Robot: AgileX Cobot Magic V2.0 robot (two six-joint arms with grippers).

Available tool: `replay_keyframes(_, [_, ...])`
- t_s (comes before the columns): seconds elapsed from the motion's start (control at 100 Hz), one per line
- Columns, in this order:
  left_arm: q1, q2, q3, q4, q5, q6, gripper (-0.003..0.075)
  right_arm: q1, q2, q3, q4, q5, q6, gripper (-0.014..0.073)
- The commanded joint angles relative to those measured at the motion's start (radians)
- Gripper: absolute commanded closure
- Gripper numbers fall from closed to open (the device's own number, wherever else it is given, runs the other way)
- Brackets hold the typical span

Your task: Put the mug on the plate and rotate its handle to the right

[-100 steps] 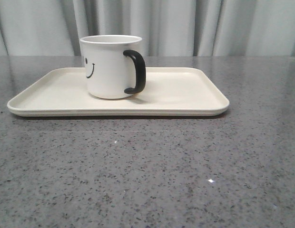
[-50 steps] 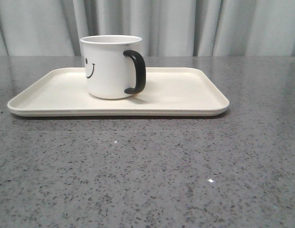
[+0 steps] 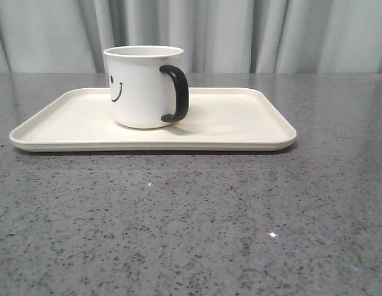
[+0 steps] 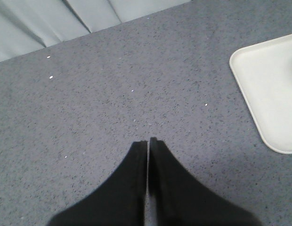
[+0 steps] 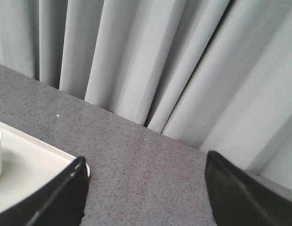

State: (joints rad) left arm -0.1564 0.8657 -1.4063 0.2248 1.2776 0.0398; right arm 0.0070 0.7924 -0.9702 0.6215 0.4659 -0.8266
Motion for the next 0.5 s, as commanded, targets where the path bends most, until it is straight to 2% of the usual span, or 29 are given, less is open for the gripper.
replay_keyframes(0.0, [0.006, -0.057, 0.022, 0.051, -0.021, -0.045, 0.074, -0.001, 0.003, -0.031, 0.015, -0.052, -0.005, 0.0069])
replay_keyframes(0.19, [0.006, -0.137, 0.106, 0.069, -0.057, -0.071, 0.074, -0.001, 0.003, -0.031, 0.015, -0.029, -0.005, 0.0069])
replay_keyframes(0.49, [0.006, -0.151, 0.196, 0.069, -0.073, -0.073, 0.074, -0.001, 0.004, -0.032, 0.028, 0.018, -0.005, 0.0069])
